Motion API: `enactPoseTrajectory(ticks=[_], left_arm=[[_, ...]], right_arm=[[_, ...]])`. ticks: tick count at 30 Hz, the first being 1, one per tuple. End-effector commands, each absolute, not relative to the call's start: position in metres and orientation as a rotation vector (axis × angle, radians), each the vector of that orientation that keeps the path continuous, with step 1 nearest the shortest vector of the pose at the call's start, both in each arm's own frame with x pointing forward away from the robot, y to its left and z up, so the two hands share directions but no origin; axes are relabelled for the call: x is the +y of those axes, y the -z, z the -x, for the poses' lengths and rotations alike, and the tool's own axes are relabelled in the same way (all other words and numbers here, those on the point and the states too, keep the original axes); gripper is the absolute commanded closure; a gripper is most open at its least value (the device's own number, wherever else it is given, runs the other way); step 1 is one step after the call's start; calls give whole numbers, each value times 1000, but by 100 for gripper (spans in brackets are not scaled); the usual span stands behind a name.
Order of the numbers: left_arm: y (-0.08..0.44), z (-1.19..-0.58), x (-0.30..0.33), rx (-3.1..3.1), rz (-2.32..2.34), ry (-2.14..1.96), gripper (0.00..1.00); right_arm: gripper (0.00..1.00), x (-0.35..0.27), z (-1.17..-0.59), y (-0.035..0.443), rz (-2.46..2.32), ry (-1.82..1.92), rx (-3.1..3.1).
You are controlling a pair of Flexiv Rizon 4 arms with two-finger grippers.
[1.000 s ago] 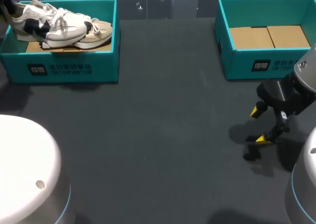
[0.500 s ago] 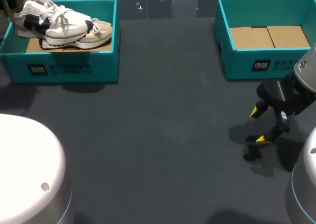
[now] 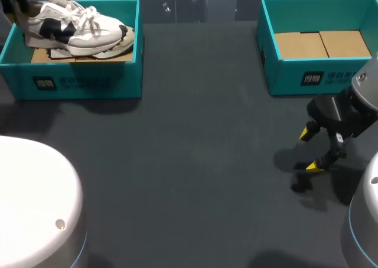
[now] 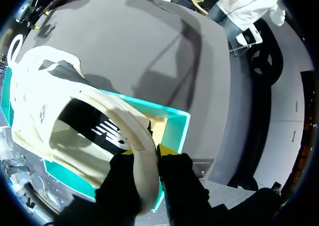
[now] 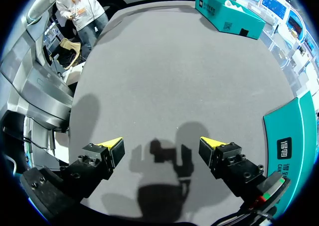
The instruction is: Take the shoe out of the shoebox, open the shoe tongue, remove and reinsert the insole, then place the shoe into the shoebox
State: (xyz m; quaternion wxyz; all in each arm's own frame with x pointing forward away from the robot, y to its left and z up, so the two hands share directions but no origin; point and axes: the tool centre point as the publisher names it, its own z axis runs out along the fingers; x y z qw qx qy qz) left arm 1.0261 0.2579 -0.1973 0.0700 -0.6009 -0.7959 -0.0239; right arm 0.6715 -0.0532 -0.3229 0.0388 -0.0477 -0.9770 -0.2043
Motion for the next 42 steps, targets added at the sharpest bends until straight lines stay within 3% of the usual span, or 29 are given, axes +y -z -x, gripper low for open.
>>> enactPoseTrajectory(ticks=[1, 14, 29, 42], left_arm=[[193, -989, 243, -2427, 1807, 144, 100], [199, -907, 197, -2472, 1695, 172, 100], [199, -907, 197, -2472, 1695, 172, 100], [238, -822, 134, -2515, 1680, 165, 100]], right_arm=[[0, -53, -670, 323, 146, 626, -2998], [0, -53, -670, 323, 146, 626, -2998], [0, -53, -670, 323, 146, 626, -2998], [0, -53, -670, 323, 146, 626, -2998]])
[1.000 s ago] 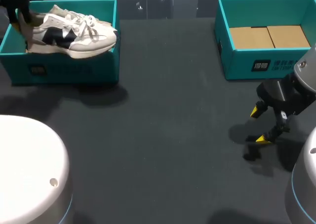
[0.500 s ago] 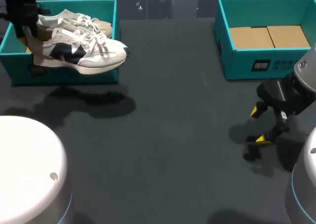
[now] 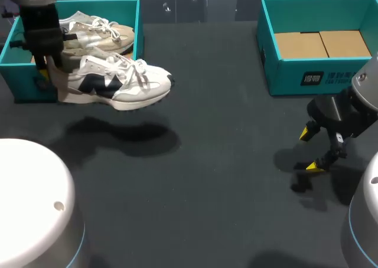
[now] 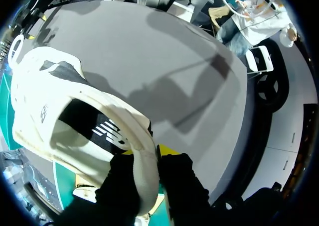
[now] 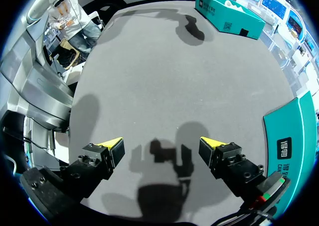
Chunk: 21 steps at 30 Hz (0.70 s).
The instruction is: Take the shoe out of the shoebox, open the shoe tongue, remove and reinsert the insole, then place the shoe into the shoebox
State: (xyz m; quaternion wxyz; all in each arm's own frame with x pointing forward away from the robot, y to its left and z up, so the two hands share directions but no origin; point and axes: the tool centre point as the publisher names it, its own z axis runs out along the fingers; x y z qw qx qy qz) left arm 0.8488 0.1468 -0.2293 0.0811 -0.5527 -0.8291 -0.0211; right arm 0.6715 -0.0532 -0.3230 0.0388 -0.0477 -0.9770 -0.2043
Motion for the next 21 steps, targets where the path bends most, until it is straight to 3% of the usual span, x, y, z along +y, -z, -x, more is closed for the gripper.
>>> enactPoseTrajectory(ticks=[1, 21], left_arm=[[240, -817, 129, -2504, 1692, 157, 100], [278, -750, 35, -2299, 2033, 135, 100]], right_arm=[[0, -53, -670, 323, 146, 626, -2998], [0, -53, -670, 323, 146, 626, -2998]])
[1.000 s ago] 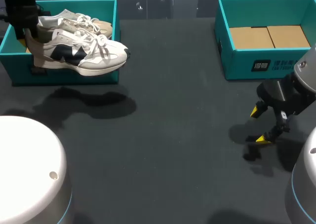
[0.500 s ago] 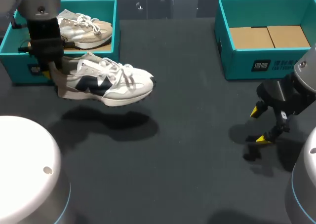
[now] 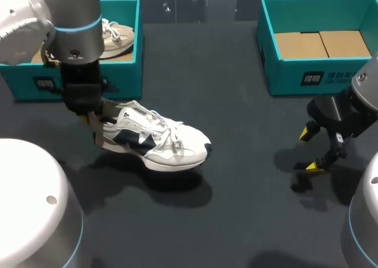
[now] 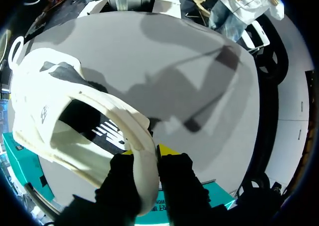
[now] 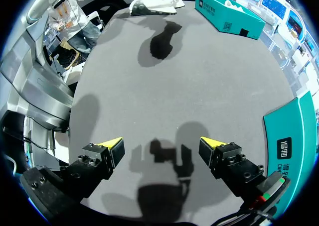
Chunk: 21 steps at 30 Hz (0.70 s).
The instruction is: Take the shoe out of the shoebox, open the shoe tongue, remove and reinsert the insole, then place the shoe into the shoebox
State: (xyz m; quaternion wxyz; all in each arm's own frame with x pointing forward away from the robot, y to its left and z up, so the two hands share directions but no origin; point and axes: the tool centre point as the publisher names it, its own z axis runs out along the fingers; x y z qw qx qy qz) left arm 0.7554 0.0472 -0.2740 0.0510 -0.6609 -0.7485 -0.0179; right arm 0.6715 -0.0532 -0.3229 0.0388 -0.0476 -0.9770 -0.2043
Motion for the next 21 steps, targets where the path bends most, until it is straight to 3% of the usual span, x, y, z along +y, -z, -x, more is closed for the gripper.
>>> enactPoseTrajectory(ticks=[1, 11, 21], left_arm=[[278, -750, 35, -2299, 2033, 135, 100], [278, -750, 35, -2299, 2033, 135, 100], [308, -737, -13, -2324, 2007, 183, 100]], right_arm=[[0, -53, -670, 323, 146, 626, -2998], [0, -53, -670, 323, 146, 626, -2998], [0, -53, -670, 323, 146, 626, -2998]])
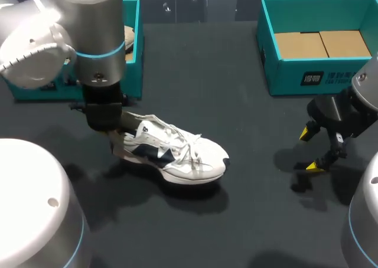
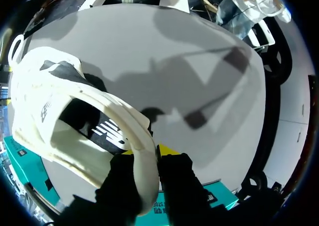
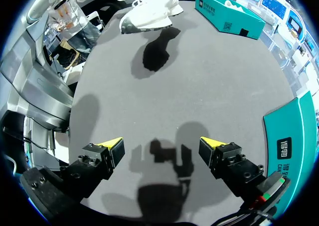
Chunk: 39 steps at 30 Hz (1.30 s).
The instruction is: Take the shoe out of the shoebox, open the shoe tongue, remove and reinsert the insole, then place the shoe into the shoebox
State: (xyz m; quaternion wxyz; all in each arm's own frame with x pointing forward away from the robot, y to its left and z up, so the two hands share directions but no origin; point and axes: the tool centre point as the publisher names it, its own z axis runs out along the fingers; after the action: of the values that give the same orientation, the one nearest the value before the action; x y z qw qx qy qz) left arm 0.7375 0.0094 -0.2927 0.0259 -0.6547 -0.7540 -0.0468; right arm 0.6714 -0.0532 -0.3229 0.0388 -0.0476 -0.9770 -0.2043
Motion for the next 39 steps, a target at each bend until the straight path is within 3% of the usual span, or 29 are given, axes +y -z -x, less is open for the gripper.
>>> enactPoseTrajectory(ticks=[1, 14, 39], left_arm=[[312, -737, -17, -2322, 1999, 199, 100], [352, -735, -55, -2296, 2010, 190, 100], [380, -723, -94, -2243, 2076, 277, 100]], right_arm=[[0, -53, -670, 323, 146, 626, -2998], [0, -53, -670, 323, 146, 626, -2998], [0, -53, -670, 323, 146, 626, -2998]])
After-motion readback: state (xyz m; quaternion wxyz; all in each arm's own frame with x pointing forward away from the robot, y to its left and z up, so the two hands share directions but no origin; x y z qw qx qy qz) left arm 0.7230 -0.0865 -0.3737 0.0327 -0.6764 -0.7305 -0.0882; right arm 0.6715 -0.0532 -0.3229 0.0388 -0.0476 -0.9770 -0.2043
